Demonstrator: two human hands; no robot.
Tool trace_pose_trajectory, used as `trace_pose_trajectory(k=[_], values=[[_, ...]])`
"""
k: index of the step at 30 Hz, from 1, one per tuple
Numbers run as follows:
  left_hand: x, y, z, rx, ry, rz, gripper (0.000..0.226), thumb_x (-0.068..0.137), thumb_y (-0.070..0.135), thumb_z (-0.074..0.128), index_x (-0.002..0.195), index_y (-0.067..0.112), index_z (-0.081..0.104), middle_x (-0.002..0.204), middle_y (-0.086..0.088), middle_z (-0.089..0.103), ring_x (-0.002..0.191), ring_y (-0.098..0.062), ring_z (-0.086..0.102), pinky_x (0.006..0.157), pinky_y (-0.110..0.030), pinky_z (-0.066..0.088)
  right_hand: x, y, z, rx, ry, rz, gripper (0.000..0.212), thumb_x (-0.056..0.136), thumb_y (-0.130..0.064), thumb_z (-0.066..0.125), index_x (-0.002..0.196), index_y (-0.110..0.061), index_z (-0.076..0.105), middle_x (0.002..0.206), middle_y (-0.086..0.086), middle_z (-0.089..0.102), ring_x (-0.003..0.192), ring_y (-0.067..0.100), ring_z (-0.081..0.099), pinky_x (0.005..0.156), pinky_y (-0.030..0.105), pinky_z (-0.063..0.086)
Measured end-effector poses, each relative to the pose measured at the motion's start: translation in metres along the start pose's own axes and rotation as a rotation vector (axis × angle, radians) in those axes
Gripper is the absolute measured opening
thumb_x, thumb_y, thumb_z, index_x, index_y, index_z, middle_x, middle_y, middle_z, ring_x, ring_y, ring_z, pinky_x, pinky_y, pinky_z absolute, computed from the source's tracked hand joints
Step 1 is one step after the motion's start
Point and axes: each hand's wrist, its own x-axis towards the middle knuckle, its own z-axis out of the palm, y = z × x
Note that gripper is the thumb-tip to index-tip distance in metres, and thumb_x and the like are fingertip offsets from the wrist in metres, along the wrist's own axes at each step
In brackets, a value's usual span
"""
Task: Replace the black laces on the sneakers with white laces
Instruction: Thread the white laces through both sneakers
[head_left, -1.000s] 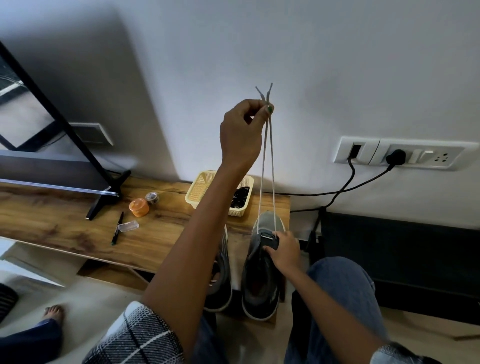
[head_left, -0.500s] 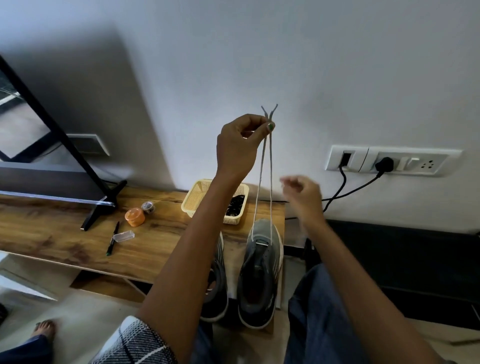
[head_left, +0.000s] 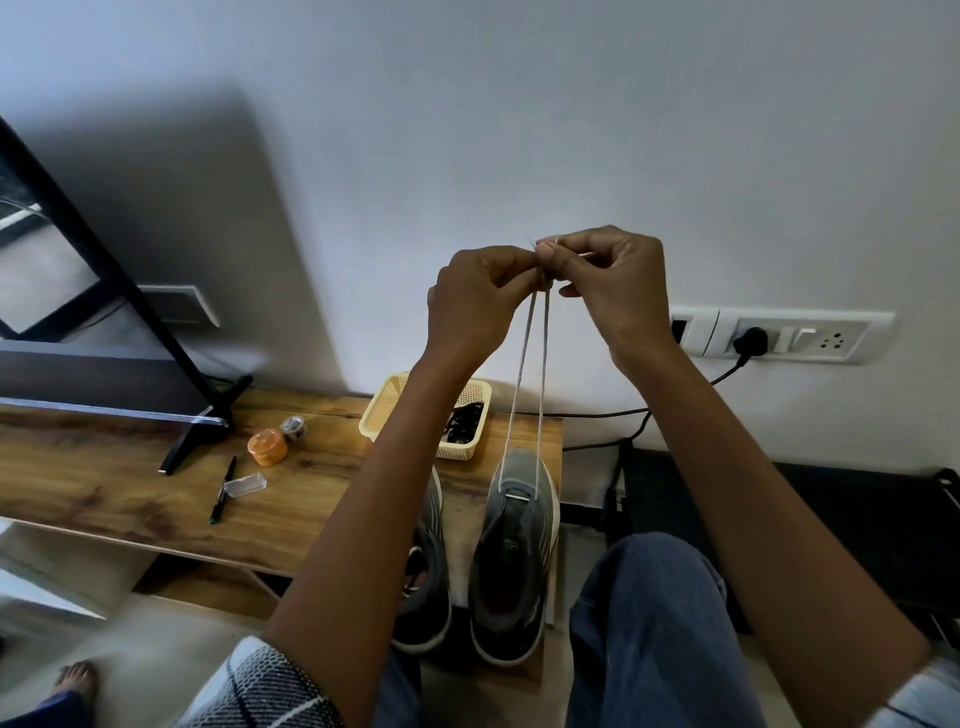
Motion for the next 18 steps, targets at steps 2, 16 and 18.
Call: trace_pose_trajectory(k=[2, 16, 18], values=[[0.0017, 0.0001, -0.0004, 0.03, 0.0, 0.003, 0.013, 0.08, 0.038, 0.061, 0.074, 0.043, 0.071, 0.077, 0.019, 0.072, 0.081, -0.004, 0.069, 0.081, -0.048, 0.054, 0.0005, -0.0024, -0.0002, -0.009, -0.021, -0.012, 0.007, 0.081, -0.019, 0.075, 0.088, -0.018, 0.073, 0.085, -0.006, 0.068, 0.073, 0.013, 0.068, 0.061, 0.022, 0.054], [0.004, 0.0008, 0.0004, 0.015, -0.042, 0.003, 0.013, 0.084, 0.036, 0.063, 0.085, 0.033, 0.075, 0.086, 0.012, 0.074, 0.088, -0.008, 0.069, 0.086, -0.052, 0.052, 0.0057, -0.0094, -0.0051, -0.032, -0.094, 0.075, 0.006, 0.081, -0.022, 0.074, 0.081, -0.017, 0.071, 0.081, -0.007, 0.07, 0.066, 0.003, 0.061, 0.056, 0.016, 0.046], [0.0041, 0.0011, 0.0011, -0.014, -0.039, -0.005, 0.011, 0.082, 0.038, 0.063, 0.081, 0.035, 0.074, 0.085, 0.012, 0.074, 0.087, -0.008, 0.069, 0.085, -0.05, 0.053, 0.0039, -0.0091, -0.0048, 0.008, -0.089, 0.094, 0.008, 0.083, -0.021, 0.073, 0.083, -0.014, 0.07, 0.079, -0.007, 0.069, 0.063, 0.0, 0.059, 0.055, 0.015, 0.045]])
